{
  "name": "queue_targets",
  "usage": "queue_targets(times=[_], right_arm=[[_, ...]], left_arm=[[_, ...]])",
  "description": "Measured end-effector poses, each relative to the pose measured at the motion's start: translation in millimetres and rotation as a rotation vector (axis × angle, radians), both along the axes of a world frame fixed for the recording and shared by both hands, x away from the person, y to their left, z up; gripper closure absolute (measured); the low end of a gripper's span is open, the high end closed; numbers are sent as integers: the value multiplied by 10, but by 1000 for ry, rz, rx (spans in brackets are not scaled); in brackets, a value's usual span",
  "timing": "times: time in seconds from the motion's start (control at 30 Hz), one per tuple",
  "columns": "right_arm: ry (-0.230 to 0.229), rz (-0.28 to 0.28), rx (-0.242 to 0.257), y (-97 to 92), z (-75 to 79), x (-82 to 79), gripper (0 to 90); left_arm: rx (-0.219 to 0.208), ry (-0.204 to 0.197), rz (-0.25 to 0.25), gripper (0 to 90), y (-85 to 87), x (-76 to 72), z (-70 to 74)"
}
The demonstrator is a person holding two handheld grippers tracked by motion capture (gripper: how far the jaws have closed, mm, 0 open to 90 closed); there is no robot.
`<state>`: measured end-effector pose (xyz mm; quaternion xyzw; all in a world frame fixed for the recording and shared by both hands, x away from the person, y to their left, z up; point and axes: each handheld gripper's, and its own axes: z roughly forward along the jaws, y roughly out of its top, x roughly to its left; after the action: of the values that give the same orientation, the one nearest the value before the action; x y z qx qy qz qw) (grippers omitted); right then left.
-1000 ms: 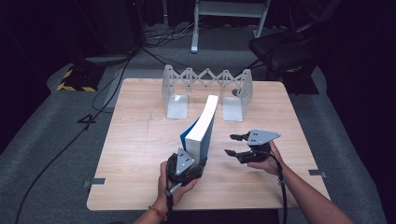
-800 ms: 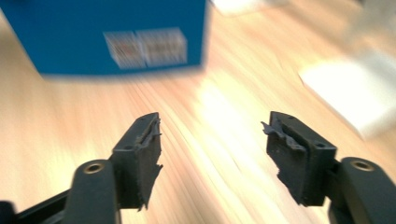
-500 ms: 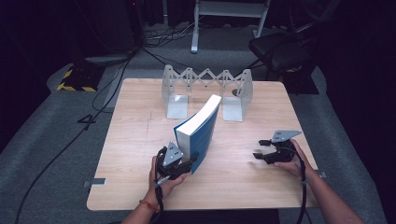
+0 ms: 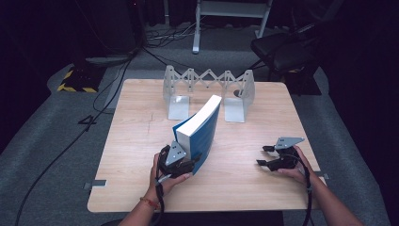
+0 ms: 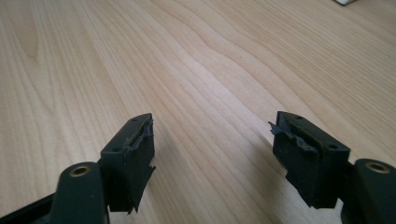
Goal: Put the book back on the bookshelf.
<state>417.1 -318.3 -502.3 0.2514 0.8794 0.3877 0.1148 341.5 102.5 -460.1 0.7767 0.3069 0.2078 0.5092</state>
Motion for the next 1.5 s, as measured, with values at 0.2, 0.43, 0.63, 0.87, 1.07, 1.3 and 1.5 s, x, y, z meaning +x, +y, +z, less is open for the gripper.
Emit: queue_targets(times=[0.2,0.43,0.63,0.87,1.07,1.3,1.5], right_arm=[[-2,-58,-6,11,-19,-6,182],[3,-96,0,-4,-19,38,195],[2,-83,-1,-37,-20,72,183],[2,-61,-7,-27,-21,80,158],[1,-14,-8,-2,-21,80,158],[0,25,-6,8,-22,65,159],[-7,72,-6,31,-24,45,160]], left_arm=[[-9,-17,-5,503,-12,36,19],[-57,28,-44,601,34,109,29],[-63,45,-118,599,-49,97,36],[-91,86,-231,599,-215,55,36],[-102,105,-341,598,-388,11,35],[-104,123,-430,597,-496,-25,38],[-106,139,-494,596,-522,-45,42]])
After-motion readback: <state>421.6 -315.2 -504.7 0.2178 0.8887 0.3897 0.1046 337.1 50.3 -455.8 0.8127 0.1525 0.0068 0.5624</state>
